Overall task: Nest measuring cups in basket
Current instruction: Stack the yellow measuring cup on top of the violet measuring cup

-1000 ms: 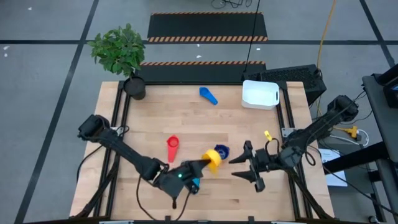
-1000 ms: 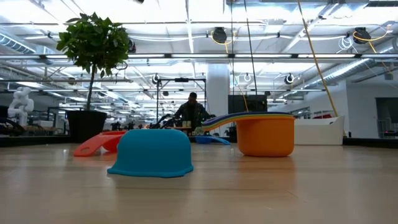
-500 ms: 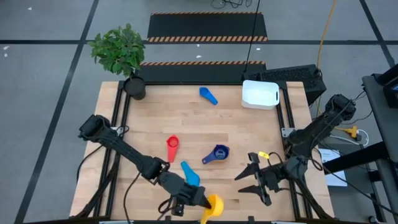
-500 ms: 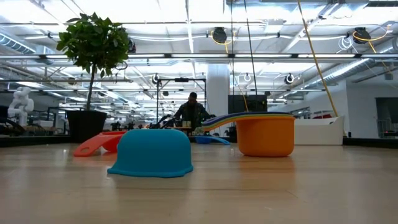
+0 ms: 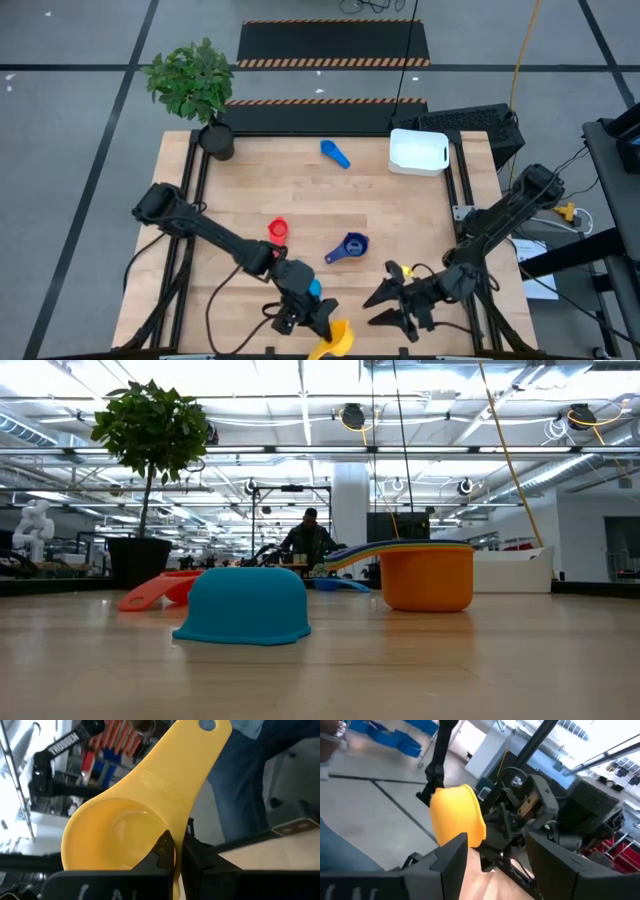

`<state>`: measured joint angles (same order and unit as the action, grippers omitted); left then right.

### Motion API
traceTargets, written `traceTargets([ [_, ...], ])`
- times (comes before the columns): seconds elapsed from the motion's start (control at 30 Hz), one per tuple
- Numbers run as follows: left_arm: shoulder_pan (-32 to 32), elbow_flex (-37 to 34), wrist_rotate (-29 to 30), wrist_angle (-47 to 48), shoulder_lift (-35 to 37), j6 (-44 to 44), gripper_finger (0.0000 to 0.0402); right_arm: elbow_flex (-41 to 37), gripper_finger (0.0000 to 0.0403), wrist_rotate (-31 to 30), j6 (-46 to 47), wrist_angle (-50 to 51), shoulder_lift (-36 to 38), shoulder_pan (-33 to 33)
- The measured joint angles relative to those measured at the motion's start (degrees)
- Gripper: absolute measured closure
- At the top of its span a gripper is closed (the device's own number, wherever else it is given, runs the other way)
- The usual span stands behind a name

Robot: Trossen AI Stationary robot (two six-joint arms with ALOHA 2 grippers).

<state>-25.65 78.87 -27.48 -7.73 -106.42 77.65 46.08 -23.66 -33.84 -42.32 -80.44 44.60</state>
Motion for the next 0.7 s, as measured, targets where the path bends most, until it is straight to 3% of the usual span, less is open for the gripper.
traceTargets([
  [0.23,1.1,0.0,-0.6,-0.4,-0.3,-0.2,0.0385,4.7,0.0206,7.1,0.1,4.1,-4.9,-2.5],
  [0.47,1.1,0.0,-1.3,0.7,-0.3,-0.9,0.0389,5.1,0.0206,8.1,-0.2,4.5,-5.7,-5.0],
  [0.7,1.4,0.0,-1.2,1.7,-0.3,0.1,0.0389,5.1,0.0223,16.7,1.3,4.5,-5.5,-7.1],
])
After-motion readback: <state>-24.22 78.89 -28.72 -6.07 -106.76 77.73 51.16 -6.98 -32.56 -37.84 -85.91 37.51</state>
